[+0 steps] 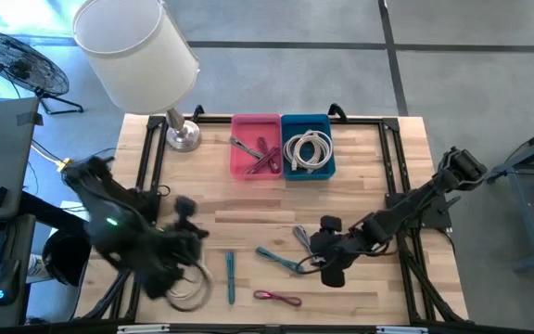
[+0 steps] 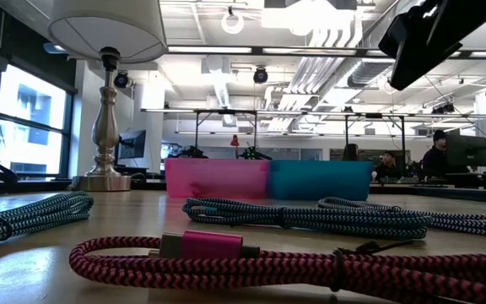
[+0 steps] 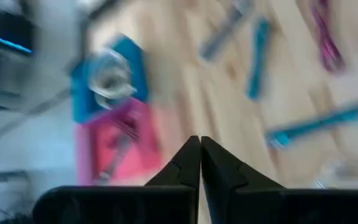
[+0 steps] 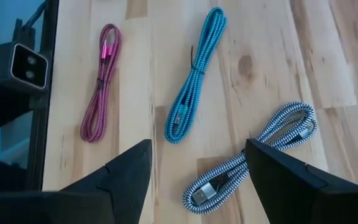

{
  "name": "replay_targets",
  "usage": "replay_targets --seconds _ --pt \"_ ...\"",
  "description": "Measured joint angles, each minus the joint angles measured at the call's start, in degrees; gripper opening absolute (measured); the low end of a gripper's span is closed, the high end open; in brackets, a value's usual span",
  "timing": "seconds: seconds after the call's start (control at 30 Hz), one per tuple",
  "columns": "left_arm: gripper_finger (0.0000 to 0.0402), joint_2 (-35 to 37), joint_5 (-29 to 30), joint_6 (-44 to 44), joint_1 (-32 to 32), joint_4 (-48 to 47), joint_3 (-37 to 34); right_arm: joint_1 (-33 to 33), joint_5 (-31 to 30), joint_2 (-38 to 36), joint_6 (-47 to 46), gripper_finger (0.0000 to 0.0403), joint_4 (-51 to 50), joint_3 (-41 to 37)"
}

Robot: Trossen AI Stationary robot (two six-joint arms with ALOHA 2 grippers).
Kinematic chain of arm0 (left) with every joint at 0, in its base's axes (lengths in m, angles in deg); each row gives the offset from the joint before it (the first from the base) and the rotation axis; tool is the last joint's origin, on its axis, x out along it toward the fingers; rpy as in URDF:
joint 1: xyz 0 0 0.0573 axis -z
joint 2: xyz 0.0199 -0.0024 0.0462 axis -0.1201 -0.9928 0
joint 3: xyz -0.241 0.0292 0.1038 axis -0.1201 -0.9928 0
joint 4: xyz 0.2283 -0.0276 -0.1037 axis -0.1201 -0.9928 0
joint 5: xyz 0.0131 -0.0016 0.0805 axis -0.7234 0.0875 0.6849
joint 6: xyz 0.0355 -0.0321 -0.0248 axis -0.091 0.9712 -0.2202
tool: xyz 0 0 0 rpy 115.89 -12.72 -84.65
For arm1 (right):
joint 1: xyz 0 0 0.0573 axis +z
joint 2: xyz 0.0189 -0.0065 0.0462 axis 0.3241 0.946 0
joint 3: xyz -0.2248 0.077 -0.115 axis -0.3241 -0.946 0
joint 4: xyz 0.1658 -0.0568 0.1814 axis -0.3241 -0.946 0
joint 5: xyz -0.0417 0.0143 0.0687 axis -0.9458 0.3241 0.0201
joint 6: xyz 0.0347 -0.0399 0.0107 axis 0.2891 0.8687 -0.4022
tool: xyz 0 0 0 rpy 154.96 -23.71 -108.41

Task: Pick & Place USB Port
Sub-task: Put the black white charger cable into the pink bin

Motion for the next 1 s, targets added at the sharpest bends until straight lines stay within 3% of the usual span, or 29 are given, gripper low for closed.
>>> replay_targets --seconds 0.13,0.3,0.63,0.8,1.0 --pt "0.0002 6.6 10.1 2.1 3.4 0.2 -0.9 0.7 -2.1 0.0 -0.4 0.0249 0.1 0.0" --pt "0.0001 14.5 15.8 6.1 5.8 0.0 -8.7 0.9 -4.3 1.7 -5.5 0.0249 -0.1 0.0" --pt "0.0001 26.1 17.9 22.1 5.6 0.0 -33.1 -2.4 -4.1 9.9 -15.0 0.0249 -4.0 0.0" --pt "0.0001 26.7 17.5 26.1 5.6 0.2 -38.6 -4.9 -3.1 10.4 -17.0 0.0243 -6.1 0.0" --pt "0.0001 26.6 16.7 27.1 5.6 2.0 -42.0 -6.3 -1.3 10.4 -18.1 0.0205 -7.0 0.0"
